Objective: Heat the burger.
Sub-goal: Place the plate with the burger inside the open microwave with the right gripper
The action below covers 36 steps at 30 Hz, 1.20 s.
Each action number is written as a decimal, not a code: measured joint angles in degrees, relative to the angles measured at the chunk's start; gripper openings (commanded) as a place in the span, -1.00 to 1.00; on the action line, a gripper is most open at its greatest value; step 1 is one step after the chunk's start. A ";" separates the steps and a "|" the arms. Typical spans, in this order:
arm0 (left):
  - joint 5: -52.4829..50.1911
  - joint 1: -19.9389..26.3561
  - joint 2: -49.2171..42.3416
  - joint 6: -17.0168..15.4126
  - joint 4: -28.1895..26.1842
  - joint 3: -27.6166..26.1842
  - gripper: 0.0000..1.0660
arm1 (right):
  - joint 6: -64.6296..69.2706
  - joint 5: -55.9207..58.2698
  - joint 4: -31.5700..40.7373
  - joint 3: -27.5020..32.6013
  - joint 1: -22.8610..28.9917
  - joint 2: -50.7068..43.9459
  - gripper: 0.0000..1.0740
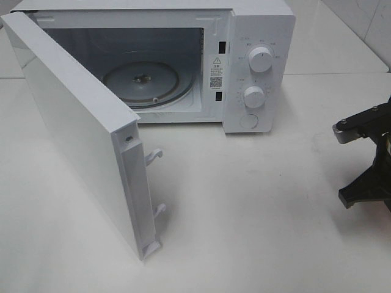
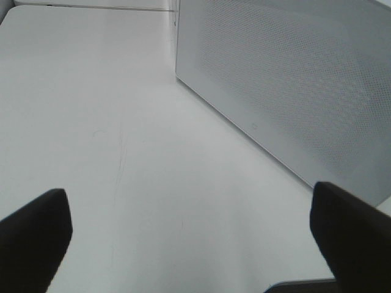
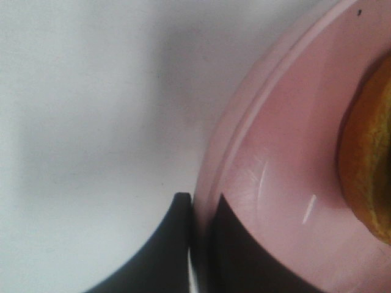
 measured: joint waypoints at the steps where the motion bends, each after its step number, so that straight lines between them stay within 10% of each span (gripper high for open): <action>1: 0.00 0.00 0.00 0.00 0.00 0.00 0.83 | 0.00 0.00 0.00 0.00 0.00 0.00 -1.00; 36: 0.00 0.00 0.00 0.00 0.00 0.00 0.83 | 1.60 9.11 -0.80 4.70 15.64 -10.43 -1.00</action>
